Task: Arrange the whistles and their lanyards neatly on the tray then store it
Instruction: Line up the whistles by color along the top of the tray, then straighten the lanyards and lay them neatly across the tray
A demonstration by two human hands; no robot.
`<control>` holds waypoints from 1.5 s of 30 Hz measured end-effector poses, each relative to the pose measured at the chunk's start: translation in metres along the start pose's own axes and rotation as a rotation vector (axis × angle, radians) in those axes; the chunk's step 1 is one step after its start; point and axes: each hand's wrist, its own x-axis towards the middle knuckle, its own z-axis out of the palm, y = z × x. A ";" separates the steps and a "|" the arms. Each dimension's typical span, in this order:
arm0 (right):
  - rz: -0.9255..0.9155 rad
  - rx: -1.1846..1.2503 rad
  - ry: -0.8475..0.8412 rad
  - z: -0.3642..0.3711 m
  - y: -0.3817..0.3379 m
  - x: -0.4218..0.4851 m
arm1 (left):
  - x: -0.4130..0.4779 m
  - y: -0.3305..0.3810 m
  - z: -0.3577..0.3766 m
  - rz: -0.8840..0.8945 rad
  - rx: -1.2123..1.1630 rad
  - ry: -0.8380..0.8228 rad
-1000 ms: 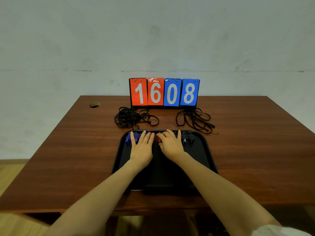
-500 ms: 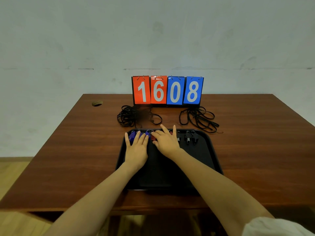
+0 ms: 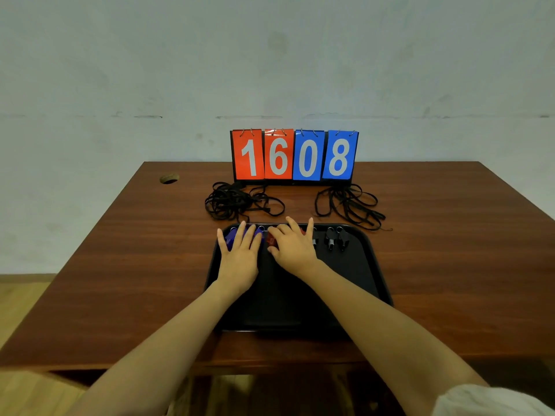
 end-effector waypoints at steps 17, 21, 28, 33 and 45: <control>0.251 -0.097 -0.015 -0.056 0.175 0.040 | 0.144 0.121 -0.007 0.206 -0.096 -0.104; 0.165 -0.105 -0.033 -0.045 0.186 0.070 | 0.178 0.122 0.005 0.276 -0.085 -0.276; 0.184 -0.285 -0.002 -0.029 0.192 0.082 | 0.188 0.101 0.020 0.329 -0.012 -0.254; 0.133 -0.157 0.338 -0.055 0.190 0.073 | 0.189 0.098 0.011 0.164 -0.091 -0.210; -0.166 -0.009 0.764 -0.228 0.121 0.013 | 0.153 0.150 -0.167 0.071 -0.751 0.258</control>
